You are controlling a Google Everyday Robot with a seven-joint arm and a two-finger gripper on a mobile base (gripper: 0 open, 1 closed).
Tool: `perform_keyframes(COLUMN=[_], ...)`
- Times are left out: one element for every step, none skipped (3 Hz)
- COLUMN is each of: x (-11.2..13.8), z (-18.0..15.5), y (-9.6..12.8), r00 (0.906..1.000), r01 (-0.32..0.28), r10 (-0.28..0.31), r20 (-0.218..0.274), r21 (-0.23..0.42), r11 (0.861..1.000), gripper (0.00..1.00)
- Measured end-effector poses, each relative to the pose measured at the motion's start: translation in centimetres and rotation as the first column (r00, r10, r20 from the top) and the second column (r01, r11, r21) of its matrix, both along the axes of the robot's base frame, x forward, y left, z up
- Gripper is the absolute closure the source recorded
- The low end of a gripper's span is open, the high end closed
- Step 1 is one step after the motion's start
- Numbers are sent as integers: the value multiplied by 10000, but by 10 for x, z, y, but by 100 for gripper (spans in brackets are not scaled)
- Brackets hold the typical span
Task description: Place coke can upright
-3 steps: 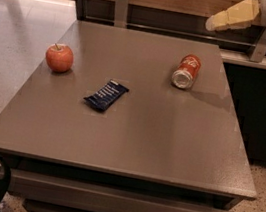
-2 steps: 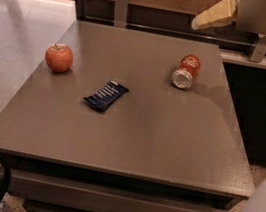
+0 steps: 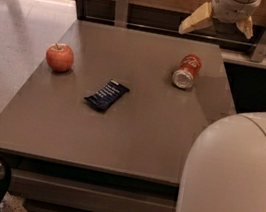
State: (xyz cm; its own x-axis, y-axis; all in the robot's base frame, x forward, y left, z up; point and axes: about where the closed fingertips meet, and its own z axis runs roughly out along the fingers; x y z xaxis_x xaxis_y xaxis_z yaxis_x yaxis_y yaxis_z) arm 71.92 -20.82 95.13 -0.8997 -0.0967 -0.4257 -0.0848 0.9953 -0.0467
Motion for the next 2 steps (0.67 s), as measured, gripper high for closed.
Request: perform_keyframes(x=[13, 17], z=[-21, -31], y=[-5, -8], r00=[9964, 9922], r01=[305, 488], r10=[-313, -507], r20=[-789, -1138], r21=[-116, -196], r11=[9995, 9986], gripper=[0, 0])
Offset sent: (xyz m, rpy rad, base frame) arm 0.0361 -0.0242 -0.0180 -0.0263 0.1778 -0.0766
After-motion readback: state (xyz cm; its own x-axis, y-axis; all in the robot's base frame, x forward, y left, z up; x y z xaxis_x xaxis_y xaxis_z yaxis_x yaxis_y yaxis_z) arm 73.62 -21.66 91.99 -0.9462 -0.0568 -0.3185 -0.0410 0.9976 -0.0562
